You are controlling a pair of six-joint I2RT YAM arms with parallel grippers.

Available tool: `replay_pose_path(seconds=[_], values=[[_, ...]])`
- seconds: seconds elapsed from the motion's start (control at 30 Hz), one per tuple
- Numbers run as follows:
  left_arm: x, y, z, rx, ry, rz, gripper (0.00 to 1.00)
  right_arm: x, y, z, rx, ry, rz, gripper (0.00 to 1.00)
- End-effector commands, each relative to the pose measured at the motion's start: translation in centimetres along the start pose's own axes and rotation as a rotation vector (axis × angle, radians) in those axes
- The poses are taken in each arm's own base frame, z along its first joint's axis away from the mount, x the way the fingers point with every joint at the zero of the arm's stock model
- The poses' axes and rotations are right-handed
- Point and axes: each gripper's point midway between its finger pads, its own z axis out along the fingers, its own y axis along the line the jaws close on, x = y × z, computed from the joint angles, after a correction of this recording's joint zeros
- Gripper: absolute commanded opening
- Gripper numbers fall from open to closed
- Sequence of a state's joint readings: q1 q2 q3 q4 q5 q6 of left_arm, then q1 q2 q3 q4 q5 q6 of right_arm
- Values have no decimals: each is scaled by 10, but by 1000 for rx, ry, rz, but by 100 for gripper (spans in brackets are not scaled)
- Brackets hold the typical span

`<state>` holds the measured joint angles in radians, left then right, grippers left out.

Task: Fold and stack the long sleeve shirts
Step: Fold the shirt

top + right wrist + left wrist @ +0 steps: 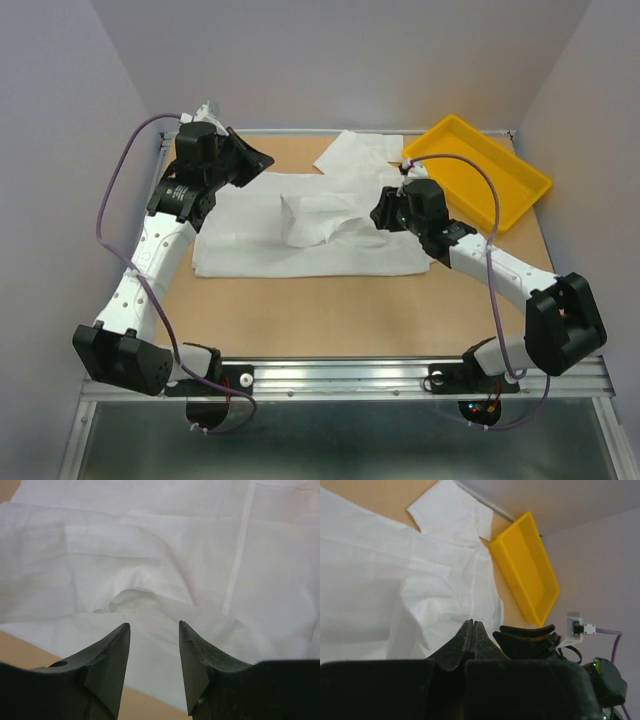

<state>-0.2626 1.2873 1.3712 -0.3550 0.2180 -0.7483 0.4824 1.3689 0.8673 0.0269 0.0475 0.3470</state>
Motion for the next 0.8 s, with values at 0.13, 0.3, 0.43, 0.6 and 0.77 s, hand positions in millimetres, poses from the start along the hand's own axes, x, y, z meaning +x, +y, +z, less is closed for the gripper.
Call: replay_pose_path(seconds=[0.13,0.3,0.43,0.6,0.77], values=[[-21,-60,-25,201,-26,-1,0,-47,30,32,-96,-45,-15,50],[-7,-10,-16,22,-40,32,1,-38,35,43,-133,1,-63,54],[27,58,-2,-165,-3,83,37,-22,30,38,-134,35,-83,58],[83,87,19,-267,63,222,63,-6,20,26,-104,52,-66,63],[113,96,45,-405,56,340,80,6,9,11,-67,54,-23,74]])
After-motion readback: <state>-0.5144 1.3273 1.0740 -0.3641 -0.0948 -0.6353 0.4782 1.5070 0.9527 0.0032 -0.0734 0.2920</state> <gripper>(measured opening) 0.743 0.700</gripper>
